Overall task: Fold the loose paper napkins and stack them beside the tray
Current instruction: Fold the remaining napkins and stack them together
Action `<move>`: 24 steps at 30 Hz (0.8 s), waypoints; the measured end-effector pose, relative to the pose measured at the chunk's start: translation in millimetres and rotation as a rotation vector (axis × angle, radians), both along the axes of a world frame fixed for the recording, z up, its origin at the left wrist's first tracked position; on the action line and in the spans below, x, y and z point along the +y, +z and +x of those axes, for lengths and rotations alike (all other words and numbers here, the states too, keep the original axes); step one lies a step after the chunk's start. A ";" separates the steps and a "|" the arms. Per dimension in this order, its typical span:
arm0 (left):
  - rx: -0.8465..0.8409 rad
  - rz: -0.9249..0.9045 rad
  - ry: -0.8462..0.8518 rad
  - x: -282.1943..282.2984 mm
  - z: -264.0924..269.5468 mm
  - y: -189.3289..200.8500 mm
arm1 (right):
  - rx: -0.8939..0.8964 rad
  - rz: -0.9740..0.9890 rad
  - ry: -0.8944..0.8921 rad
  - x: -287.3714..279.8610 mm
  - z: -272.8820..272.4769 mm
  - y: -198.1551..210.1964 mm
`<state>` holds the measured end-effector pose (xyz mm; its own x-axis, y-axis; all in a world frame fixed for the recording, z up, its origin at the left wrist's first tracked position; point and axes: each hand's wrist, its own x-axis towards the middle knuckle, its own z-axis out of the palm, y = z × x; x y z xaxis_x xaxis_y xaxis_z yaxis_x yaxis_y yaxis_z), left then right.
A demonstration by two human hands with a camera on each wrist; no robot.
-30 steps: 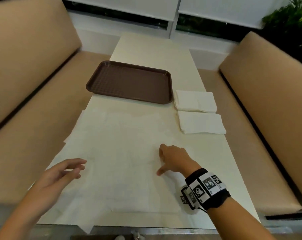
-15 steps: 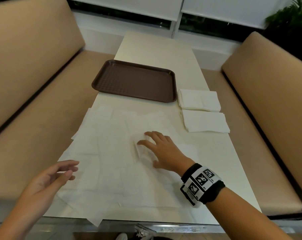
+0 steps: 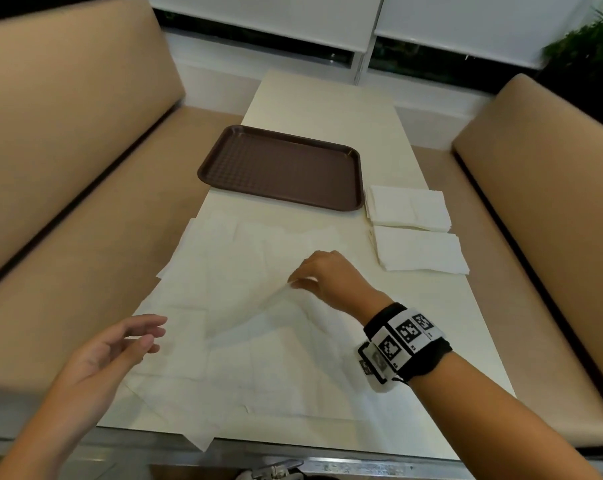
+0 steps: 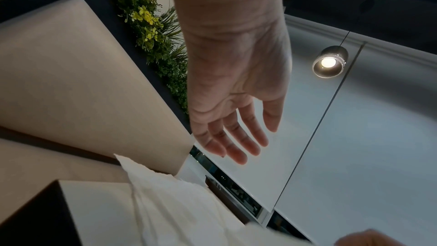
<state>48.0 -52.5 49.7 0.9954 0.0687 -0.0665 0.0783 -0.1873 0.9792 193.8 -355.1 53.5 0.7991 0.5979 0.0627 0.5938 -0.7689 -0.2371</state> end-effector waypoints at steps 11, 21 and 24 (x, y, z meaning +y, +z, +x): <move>-0.241 -0.196 -0.119 -52.4 80.2 42.0 | 0.402 0.814 0.040 -12.6 -18.0 166.2; -0.120 -0.606 -0.108 -118.8 120.0 69.1 | 0.578 1.493 -0.420 -58.4 -42.4 126.8; -0.137 -0.614 -0.076 -133.3 116.9 71.0 | 0.658 1.472 -0.459 -66.5 -58.1 100.0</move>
<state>164.9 -185.8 120.7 0.9983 -0.0122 0.0572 -0.0472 0.4121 0.9099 135.7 -421.6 153.5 0.9952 0.0634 -0.0744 -0.0880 0.2495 -0.9644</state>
